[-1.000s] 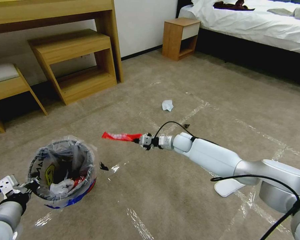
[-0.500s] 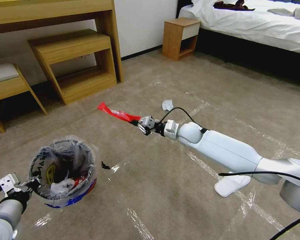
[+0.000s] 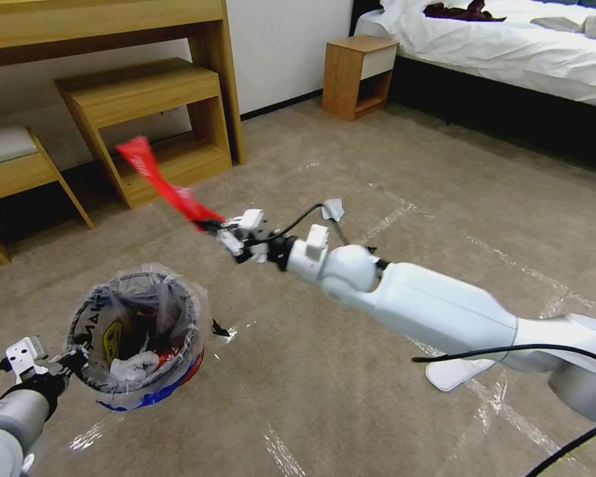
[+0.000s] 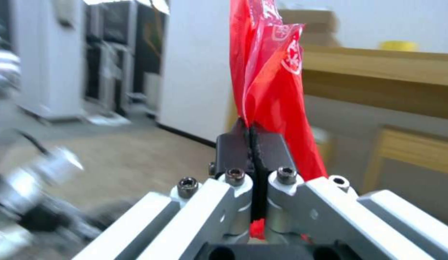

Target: Pick up the trash bin and place the garbage on the floor into it.

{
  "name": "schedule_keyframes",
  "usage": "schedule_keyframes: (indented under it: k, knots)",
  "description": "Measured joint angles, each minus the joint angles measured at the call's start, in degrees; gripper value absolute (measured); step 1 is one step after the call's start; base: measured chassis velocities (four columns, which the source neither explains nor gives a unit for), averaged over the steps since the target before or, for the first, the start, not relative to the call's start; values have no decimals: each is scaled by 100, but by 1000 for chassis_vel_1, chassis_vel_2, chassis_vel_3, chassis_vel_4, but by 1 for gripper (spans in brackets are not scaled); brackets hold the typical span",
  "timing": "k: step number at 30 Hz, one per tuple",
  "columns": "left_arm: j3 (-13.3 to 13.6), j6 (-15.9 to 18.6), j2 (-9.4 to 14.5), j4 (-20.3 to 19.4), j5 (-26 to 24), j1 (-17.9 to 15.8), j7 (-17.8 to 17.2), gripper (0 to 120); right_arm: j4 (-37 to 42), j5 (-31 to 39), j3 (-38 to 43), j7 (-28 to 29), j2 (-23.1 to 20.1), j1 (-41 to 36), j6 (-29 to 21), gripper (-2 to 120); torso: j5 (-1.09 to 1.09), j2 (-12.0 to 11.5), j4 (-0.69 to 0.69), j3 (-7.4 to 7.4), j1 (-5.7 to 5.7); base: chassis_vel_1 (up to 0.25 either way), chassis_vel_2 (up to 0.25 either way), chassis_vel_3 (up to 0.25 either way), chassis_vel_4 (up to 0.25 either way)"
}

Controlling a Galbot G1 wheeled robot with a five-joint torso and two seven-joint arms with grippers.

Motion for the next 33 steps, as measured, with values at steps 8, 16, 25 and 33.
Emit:
schedule_keyframes:
  k: [8,16,25,33]
  knots:
    - [-4,0,-41,-61,-10,-6,-6,1,18,301,-491,108,647,27,34,0,0,0,0,0,0,0,0,0,0]
    - [0,0,-45,-73,-11,-6,-9,1,-29,351,-698,109,792,-14,49,0,0,0,-1,0,0,0,0,0,0]
    - [-11,-8,-79,-154,-17,15,-10,1,-503,273,-1165,76,1021,-138,194,0,1,0,-1,0,0,0,0,0,0]
    - [-43,-17,-132,-267,-17,80,-10,1,-1080,103,-1350,19,1167,-253,291,0,2,0,0,0,0,0,0,0,0]
